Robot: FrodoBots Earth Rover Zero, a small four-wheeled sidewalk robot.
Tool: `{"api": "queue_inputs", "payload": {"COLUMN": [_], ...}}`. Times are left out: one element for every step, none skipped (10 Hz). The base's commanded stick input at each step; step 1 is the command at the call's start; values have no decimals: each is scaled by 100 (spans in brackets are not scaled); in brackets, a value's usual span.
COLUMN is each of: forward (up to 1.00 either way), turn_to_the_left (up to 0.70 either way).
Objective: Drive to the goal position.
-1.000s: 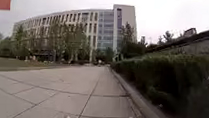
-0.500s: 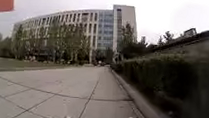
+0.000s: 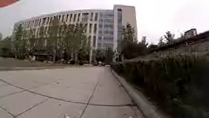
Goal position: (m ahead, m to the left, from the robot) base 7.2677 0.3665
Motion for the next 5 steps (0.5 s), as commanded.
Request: {"api": "queue_inputs", "payload": {"forward": [45, 45, 45, 45, 45], "turn_to_the_left": [0, 0, 0, 0, 0]}}
